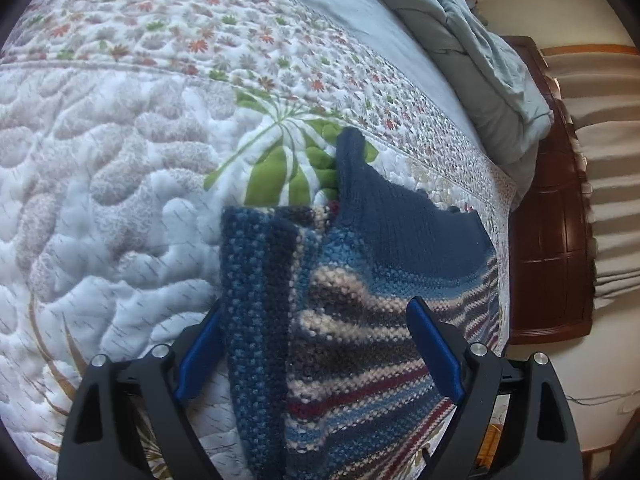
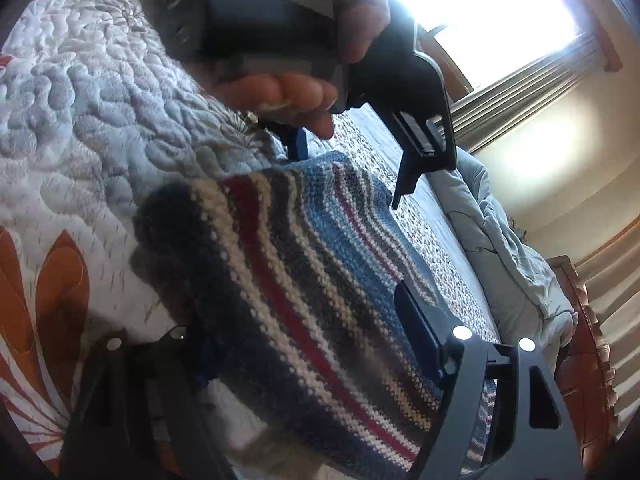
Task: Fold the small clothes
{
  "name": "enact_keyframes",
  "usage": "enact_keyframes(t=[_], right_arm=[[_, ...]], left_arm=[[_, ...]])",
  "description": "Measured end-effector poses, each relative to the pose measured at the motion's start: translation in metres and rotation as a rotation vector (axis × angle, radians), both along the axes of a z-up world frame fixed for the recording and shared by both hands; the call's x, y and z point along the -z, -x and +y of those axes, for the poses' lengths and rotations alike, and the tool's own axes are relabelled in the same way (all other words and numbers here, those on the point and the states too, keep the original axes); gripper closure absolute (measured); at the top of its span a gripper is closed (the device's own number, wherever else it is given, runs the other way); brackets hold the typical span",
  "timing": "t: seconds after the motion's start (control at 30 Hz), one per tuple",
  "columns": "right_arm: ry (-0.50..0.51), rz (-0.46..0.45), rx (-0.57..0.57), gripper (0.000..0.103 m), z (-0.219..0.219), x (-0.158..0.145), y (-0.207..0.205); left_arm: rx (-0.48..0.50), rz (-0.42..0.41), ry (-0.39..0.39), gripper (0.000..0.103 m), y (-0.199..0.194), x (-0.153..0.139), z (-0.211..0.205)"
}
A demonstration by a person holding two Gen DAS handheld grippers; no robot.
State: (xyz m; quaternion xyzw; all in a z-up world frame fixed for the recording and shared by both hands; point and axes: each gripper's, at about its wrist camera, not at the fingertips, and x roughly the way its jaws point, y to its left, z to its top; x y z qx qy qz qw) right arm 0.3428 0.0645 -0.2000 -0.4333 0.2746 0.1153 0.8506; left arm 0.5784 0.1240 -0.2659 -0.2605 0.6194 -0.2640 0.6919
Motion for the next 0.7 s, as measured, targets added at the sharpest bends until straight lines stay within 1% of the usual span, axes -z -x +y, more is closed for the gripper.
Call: enact_keyframes(t=[0.03,0.07,0.1,0.2,0.23,0.27,0.3,0.33,0.37,0.43,0.53,0.7], right_arm=[[-0.006,0.002,0.001,0.029,0.0,0.001,-0.001],[-0.015,0.005,0.006,0.029,-0.001,-0.001,-0.005],[-0.022,0.007,0.012,0.029,0.001,-0.002,-0.007],[-0.038,0.021,0.027,0.029,0.004,-0.003,-0.016],[-0.036,0.028,0.029,0.031,0.004,-0.001,-0.018],[-0.046,0.047,0.026,0.04,0.004,0.0,-0.021],[-0.058,0.068,0.025,0.057,0.004,0.001,-0.022],[-0.072,0.089,0.027,0.063,0.003,0.001,-0.024],[-0.078,0.092,0.022,0.073,0.002,0.0,-0.025],[-0.1,0.107,0.02,0.081,0.001,-0.004,-0.024],[-0.127,0.119,0.02,0.083,0.001,-0.013,-0.019],[-0.19,0.113,0.027,0.084,-0.007,-0.044,-0.015]], left_arm=[[-0.005,0.001,-0.016,0.026,-0.001,-0.001,0.0],[-0.002,0.001,-0.036,0.049,-0.001,-0.001,0.001],[0.006,0.002,-0.064,0.056,-0.002,0.0,0.001],[0.012,0.006,-0.072,0.058,-0.001,-0.001,0.001],[0.011,0.007,-0.071,0.058,-0.002,-0.001,0.001],[0.005,0.005,-0.075,0.062,-0.002,-0.002,0.001],[0.002,-0.002,-0.075,0.067,-0.003,-0.003,-0.001],[-0.004,-0.017,-0.076,0.076,-0.003,-0.005,0.0],[-0.018,-0.029,-0.072,0.079,-0.002,-0.009,0.0],[-0.029,-0.042,-0.082,0.081,0.0,-0.015,-0.001],[-0.043,-0.051,-0.105,0.082,0.005,-0.026,0.0],[-0.048,-0.085,-0.14,0.082,0.011,-0.066,-0.012]])
